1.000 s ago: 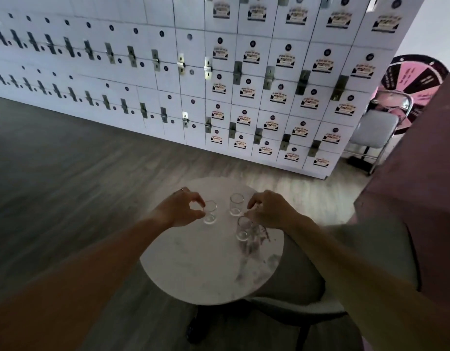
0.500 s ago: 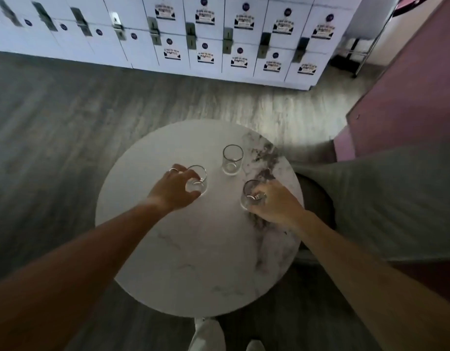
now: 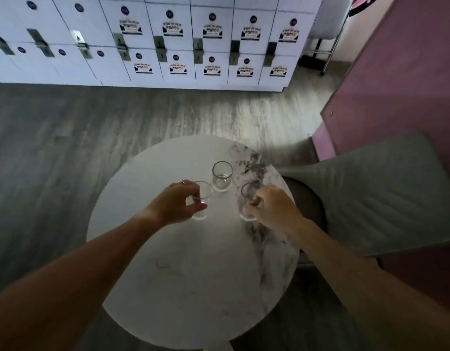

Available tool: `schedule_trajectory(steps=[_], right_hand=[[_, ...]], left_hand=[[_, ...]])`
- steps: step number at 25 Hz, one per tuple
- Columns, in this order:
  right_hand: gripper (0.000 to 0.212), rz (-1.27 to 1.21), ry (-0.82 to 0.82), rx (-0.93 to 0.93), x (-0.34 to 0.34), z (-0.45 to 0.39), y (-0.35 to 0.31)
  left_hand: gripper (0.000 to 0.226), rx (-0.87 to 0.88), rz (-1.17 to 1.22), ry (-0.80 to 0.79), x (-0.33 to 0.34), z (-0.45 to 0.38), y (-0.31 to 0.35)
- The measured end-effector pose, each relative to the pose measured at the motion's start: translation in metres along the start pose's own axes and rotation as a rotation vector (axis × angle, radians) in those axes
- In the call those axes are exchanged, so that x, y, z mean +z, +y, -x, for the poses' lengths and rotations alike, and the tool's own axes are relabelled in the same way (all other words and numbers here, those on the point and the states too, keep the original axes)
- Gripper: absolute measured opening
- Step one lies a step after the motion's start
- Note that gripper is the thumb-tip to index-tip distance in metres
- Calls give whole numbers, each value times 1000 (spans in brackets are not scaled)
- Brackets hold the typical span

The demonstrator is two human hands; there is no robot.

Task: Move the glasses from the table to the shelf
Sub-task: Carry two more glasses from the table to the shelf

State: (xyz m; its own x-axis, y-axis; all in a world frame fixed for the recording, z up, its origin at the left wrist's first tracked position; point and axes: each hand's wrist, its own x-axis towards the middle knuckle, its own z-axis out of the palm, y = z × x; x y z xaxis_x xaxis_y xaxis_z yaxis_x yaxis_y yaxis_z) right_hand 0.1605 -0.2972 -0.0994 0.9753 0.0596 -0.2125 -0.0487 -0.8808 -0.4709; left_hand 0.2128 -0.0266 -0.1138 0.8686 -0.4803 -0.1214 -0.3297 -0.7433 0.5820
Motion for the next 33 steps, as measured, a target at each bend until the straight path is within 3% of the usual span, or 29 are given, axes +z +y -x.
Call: schedule_trajectory(steps=[3,6,13,16,20,28,33], right_hand=[[32,-41,98,27,-42,17,-4],[23,-88,216,53,-88,55,-4],[23,-96,579,251,-176,262,25],[29,-50,711,346,-195,380,34],[20,-8,871,530,-201,553,41],[23,59,1117,955,-176,838,39],[26,31,1253,1142,-156,966,50]], left_hand=[[22,152,-18,-45,-32,-9,44],[23,287,-63,-20,-51,-19,98],[32,624,-101,7,-29,14,296],[31,815,-34,-23,-2,63,388],[41,1082,51,-158,44,154,514],[38,1364,167,-463,160,328,707],[24,1518,203,-613,231,417,802]])
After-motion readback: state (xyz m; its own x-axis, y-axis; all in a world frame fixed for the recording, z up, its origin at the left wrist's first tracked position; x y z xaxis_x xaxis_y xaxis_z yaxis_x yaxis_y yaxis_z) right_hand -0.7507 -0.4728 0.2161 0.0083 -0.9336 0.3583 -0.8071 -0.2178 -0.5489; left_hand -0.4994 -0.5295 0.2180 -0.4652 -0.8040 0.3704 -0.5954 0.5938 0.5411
